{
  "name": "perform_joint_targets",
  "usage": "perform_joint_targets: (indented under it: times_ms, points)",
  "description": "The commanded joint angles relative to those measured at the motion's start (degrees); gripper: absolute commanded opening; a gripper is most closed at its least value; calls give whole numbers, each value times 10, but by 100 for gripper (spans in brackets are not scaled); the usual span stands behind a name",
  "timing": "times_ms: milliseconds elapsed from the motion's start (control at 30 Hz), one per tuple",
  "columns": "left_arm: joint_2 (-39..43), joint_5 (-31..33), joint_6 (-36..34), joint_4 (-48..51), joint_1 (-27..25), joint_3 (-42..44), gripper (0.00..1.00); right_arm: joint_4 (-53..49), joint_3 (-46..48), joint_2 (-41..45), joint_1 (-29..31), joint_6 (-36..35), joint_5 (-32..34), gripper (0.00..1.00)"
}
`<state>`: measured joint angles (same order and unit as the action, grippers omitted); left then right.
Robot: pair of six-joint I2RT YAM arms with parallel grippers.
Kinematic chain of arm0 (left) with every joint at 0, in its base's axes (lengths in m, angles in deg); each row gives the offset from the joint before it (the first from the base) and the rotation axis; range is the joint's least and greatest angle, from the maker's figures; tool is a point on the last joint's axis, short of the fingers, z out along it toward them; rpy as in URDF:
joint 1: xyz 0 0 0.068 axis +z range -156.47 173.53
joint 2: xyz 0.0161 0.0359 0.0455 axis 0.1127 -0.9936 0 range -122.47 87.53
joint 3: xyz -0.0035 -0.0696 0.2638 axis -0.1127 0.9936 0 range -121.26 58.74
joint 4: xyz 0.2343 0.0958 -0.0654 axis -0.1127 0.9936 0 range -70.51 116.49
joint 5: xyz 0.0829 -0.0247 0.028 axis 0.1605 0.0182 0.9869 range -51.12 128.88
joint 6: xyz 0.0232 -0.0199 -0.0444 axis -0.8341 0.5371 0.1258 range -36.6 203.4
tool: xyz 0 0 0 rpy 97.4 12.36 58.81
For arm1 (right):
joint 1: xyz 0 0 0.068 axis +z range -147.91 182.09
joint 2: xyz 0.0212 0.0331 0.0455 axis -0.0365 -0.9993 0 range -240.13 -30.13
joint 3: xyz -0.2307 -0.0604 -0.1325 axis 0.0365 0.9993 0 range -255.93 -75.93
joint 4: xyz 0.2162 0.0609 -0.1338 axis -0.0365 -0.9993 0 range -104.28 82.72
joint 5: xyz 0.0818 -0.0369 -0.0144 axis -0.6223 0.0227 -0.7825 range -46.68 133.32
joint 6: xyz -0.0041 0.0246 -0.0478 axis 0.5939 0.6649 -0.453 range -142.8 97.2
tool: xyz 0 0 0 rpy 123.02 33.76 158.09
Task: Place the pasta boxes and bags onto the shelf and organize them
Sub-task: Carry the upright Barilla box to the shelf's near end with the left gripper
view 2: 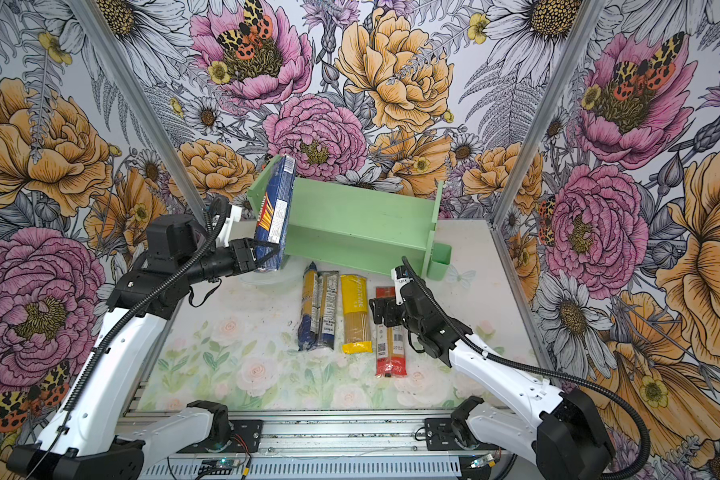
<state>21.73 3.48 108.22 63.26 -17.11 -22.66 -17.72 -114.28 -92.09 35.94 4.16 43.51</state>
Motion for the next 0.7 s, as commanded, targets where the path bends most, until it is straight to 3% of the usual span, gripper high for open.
perform_joint_targets:
  times_ms: [0, 467, 667]
  points:
    - [-19, 32, -60, -63, 4, -65, 4, 15, 6, -2, 3, -5, 1, 92]
    - [-146, 210, -153, -64, -19, -160, 6, 15, 14, 5, 3, -7, 5, 92]
    - [-196, 254, -213, -63, -38, -205, 6, 15, 20, 16, 3, -4, 10, 92]
